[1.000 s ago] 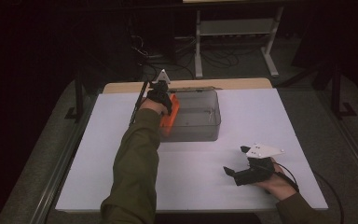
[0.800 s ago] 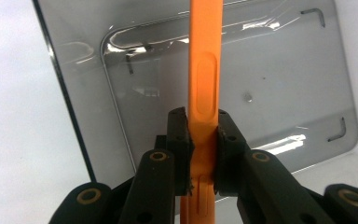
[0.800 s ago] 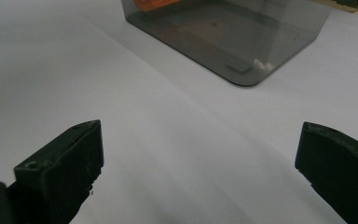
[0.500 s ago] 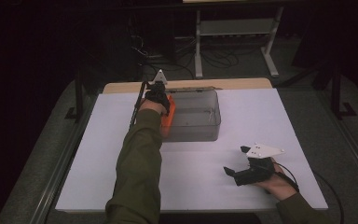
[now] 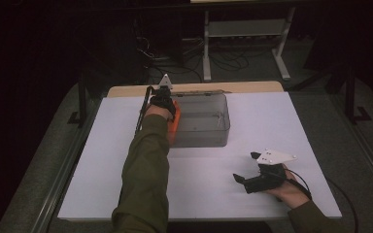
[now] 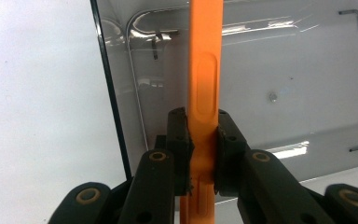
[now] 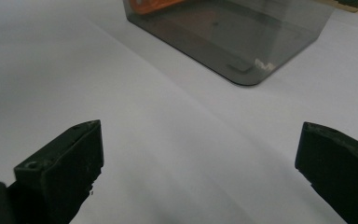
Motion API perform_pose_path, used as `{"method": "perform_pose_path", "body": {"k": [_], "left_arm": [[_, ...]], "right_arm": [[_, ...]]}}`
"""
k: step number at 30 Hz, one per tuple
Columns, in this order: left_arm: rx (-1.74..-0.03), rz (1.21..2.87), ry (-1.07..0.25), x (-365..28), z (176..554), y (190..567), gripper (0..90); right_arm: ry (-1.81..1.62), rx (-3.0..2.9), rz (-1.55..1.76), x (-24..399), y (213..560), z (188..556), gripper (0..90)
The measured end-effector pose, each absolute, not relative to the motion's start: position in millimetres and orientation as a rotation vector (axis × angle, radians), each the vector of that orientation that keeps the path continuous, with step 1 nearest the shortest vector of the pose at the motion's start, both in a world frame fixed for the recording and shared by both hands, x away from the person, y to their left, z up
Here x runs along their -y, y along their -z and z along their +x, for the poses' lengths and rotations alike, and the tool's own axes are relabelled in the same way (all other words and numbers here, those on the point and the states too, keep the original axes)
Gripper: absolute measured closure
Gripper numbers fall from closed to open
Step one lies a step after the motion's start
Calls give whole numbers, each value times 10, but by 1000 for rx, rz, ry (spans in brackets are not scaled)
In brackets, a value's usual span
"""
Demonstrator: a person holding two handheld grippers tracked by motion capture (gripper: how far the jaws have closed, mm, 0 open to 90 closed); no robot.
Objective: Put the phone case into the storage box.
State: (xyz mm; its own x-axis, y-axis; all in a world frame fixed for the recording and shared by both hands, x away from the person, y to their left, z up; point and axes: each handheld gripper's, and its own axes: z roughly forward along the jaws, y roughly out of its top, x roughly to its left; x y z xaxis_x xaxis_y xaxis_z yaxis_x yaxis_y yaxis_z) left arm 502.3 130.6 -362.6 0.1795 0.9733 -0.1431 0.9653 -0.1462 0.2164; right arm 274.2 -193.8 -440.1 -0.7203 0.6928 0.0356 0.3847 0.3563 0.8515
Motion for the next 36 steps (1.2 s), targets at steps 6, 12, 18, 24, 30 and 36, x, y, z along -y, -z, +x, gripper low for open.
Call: {"method": "perform_pose_path", "body": {"k": [6, 12, 18, 24, 30, 36], "left_arm": [[-1868, 2196, -53, -1298, 5023, 3628, 787], [-1867, 2197, -48, -1300, 5026, 3629, 785], [-1869, 2186, -49, -1295, 5027, 3627, 774], [-1867, 2188, -53, -1296, 5031, 3622, 771], [-1858, 2192, -76, -1313, 5035, 3549, 761], [-1853, 2180, -90, -1341, 5041, 3461, 762]], "right_arm": [[-1306, -2293, 948, 1939, 4400, 2742, 5], [-1308, -2291, 948, 1941, 4399, 2743, 5], [-1308, -2292, 948, 1940, 4400, 2741, 5], [-1308, -2293, 947, 1941, 4400, 2742, 5], [-1309, -2291, 948, 1944, 4400, 2745, 5], [-1309, -2292, 945, 1944, 4399, 2744, 5]]}}
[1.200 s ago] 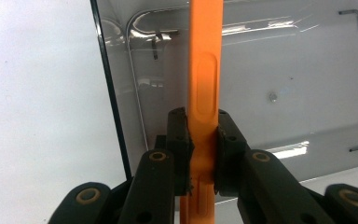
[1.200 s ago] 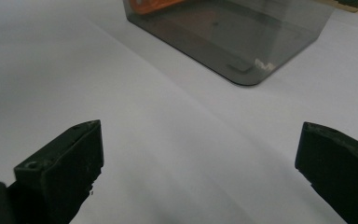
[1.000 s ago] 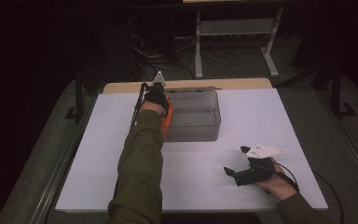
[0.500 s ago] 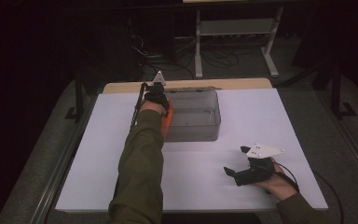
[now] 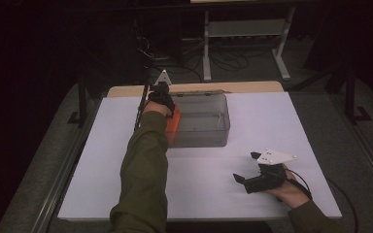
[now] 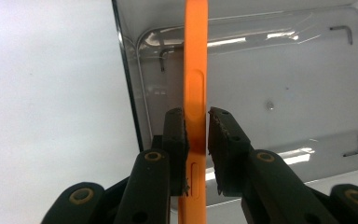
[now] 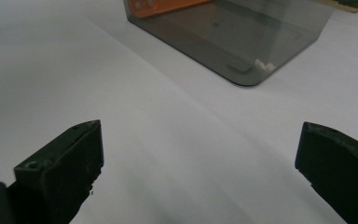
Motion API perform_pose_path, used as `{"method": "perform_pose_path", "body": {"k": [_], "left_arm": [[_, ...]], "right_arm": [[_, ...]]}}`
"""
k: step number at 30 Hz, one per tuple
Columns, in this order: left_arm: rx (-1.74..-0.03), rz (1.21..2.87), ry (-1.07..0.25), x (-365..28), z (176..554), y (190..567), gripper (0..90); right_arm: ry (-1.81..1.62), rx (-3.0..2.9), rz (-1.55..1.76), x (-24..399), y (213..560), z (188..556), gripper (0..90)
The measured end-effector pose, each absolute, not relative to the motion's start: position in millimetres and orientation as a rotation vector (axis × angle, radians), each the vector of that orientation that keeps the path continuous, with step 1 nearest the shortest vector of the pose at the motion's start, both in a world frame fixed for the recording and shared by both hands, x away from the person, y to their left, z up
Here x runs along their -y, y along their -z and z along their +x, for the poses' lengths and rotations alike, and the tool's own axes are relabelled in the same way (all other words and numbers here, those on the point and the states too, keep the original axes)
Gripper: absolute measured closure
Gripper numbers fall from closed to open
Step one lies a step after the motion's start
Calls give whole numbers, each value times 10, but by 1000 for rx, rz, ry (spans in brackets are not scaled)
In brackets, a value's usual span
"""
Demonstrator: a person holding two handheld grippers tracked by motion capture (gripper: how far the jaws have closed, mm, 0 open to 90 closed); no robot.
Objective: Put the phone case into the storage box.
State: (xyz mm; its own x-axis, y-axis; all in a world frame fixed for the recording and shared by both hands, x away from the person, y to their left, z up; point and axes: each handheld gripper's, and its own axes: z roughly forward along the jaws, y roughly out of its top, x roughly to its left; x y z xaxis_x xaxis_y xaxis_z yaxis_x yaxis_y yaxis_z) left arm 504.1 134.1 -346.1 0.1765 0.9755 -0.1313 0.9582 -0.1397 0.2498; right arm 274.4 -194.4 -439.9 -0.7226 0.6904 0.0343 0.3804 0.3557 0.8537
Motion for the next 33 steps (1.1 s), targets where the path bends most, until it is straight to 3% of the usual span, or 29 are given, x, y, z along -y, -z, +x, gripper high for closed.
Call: {"method": "perform_pose_path", "body": {"k": [18, 33], "left_arm": [[-1752, 2180, -116, -1348, 5028, 3137, 755], [-1494, 2225, -130, -1430, 4973, 3043, 613]], "right_arm": [[-1304, -2286, 954, 1980, 4406, 2738, 5], [-1276, -2280, 958, 1988, 4409, 2720, 5]]}}
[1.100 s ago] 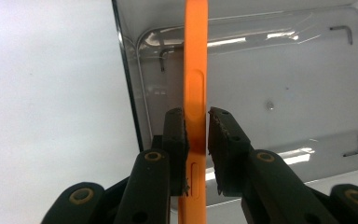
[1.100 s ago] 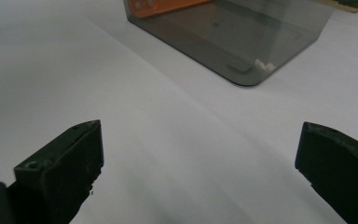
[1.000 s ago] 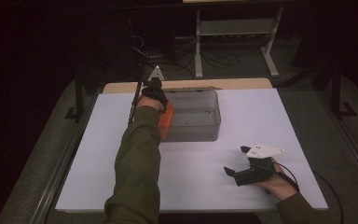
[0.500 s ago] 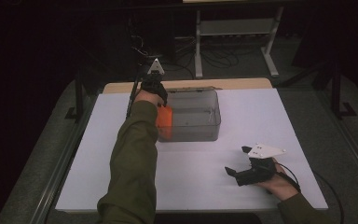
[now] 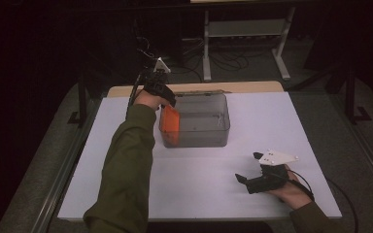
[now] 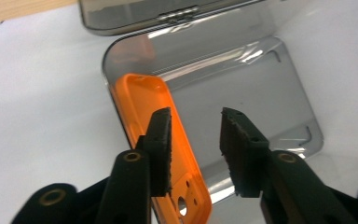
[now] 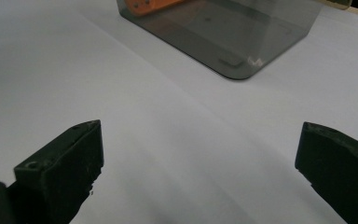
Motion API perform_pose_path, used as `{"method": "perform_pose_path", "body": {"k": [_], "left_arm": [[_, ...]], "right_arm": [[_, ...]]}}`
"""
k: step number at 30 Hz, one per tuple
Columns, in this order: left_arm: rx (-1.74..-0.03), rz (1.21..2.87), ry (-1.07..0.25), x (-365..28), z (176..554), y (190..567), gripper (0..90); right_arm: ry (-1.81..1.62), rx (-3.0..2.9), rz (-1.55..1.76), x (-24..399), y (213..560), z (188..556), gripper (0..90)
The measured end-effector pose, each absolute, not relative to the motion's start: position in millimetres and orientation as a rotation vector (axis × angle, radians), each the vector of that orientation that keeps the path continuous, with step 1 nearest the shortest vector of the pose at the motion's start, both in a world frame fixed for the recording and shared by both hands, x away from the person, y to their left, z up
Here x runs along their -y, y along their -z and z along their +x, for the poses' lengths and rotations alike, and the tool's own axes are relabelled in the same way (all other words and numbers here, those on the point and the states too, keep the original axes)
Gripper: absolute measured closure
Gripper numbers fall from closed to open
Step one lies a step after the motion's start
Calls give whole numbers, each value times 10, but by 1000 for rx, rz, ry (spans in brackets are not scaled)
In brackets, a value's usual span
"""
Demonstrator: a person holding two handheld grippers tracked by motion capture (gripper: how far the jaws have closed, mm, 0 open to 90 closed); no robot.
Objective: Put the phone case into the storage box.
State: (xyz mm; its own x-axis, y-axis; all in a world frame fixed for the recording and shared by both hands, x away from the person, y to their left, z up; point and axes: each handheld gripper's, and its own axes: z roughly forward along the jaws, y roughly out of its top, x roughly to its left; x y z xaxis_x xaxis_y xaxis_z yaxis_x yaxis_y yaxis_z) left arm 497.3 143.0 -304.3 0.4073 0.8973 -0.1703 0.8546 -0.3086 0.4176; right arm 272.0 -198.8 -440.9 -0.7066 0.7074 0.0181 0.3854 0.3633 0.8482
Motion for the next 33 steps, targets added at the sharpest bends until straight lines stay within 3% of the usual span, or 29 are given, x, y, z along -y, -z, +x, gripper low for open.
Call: {"method": "perform_pose_path", "body": {"k": [17, 33], "left_arm": [[-1169, 2214, -102, -1519, 4870, 3054, 408], [-1006, 2186, -142, -1783, 4630, 3110, 168]], "right_arm": [[-1266, -2281, 949, 1969, 4403, 2707, 5], [-1233, -2287, 941, 1950, 4420, 2723, 5]]}}
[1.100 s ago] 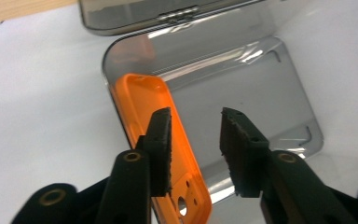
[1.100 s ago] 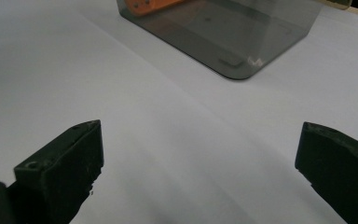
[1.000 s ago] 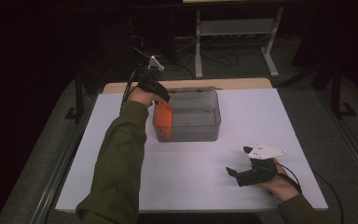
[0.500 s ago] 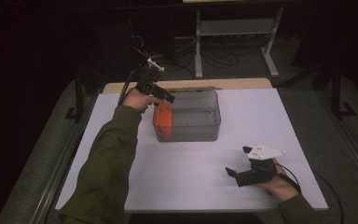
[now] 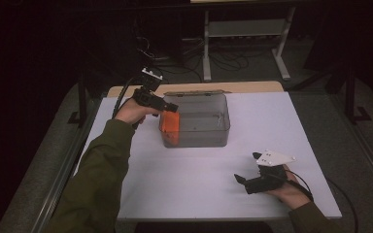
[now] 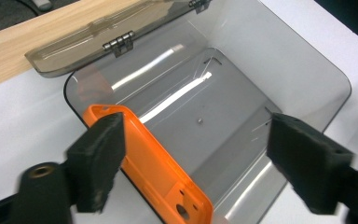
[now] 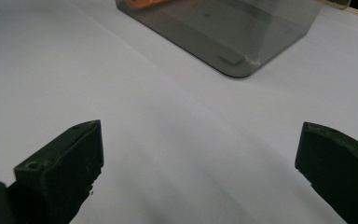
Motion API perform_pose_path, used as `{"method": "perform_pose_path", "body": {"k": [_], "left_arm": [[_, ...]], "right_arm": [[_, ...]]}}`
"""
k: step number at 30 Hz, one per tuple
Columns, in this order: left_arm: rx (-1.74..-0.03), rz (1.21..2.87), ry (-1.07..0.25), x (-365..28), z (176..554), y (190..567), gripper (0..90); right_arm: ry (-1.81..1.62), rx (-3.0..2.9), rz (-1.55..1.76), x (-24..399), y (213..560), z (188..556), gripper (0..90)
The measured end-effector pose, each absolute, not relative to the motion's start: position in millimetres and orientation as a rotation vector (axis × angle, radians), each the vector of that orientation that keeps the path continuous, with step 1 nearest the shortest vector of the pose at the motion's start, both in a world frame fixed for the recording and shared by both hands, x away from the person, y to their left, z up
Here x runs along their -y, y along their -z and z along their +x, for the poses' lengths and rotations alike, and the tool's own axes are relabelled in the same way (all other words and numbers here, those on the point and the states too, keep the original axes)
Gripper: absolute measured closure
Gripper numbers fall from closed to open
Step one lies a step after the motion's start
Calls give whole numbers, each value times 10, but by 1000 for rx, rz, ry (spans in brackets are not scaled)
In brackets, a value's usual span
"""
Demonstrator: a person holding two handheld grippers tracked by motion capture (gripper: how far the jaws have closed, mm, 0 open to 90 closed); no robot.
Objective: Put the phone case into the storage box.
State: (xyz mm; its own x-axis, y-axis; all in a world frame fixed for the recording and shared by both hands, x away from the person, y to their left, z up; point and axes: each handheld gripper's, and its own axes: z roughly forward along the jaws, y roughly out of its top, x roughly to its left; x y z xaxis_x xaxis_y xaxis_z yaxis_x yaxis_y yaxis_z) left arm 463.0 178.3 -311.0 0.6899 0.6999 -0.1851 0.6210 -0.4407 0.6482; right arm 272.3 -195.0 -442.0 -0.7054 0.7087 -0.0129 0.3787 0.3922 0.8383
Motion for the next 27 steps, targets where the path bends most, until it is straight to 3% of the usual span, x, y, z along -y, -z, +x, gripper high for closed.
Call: {"method": "perform_pose_path", "body": {"k": [10, 27], "left_arm": [[-931, 2181, -176, -1905, 4439, 3164, 18], [-835, 2137, -227, -2049, 4152, 3200, 0]], "right_arm": [[-1229, -2289, 944, 1949, 4422, 2725, 5], [-1216, -2296, 951, 1942, 4440, 2745, 5]]}}
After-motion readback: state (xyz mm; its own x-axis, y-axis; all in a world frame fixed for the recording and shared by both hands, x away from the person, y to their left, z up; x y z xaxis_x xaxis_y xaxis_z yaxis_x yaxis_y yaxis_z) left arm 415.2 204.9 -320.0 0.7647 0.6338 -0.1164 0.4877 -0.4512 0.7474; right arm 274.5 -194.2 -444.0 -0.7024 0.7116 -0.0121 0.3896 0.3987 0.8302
